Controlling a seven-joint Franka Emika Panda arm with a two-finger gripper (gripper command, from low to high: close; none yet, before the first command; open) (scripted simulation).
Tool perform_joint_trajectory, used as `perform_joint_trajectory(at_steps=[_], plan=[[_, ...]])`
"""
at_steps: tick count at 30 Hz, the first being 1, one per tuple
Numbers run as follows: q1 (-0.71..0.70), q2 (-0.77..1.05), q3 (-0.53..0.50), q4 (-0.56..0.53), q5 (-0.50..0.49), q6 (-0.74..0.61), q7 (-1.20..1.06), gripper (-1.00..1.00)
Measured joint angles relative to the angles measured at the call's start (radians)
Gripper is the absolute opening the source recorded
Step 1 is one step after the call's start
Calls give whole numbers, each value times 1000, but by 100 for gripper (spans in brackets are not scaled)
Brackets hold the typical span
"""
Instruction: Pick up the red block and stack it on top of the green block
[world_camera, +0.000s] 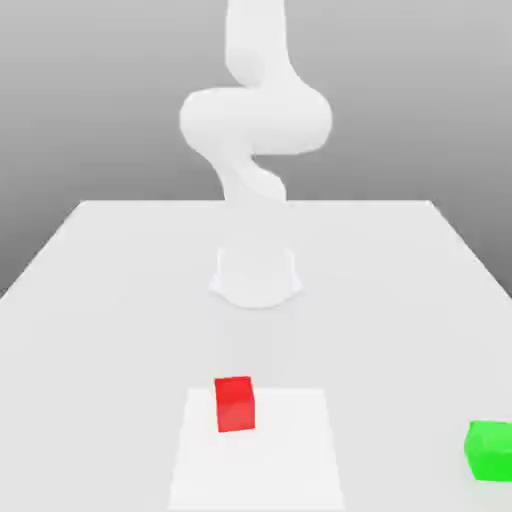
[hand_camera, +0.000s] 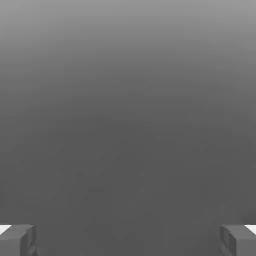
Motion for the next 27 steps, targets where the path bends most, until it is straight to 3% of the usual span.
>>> perform_joint_trajectory(at_steps=[17,24,25,27], plan=[[26,633,-93,-463,-10,425,-191,0],[-11,893,-42,-464,59,638,-256,0],[-22,927,-28,-460,65,667,-259,-100],[-23,927,-28,-460,65,667,-259,-100]])
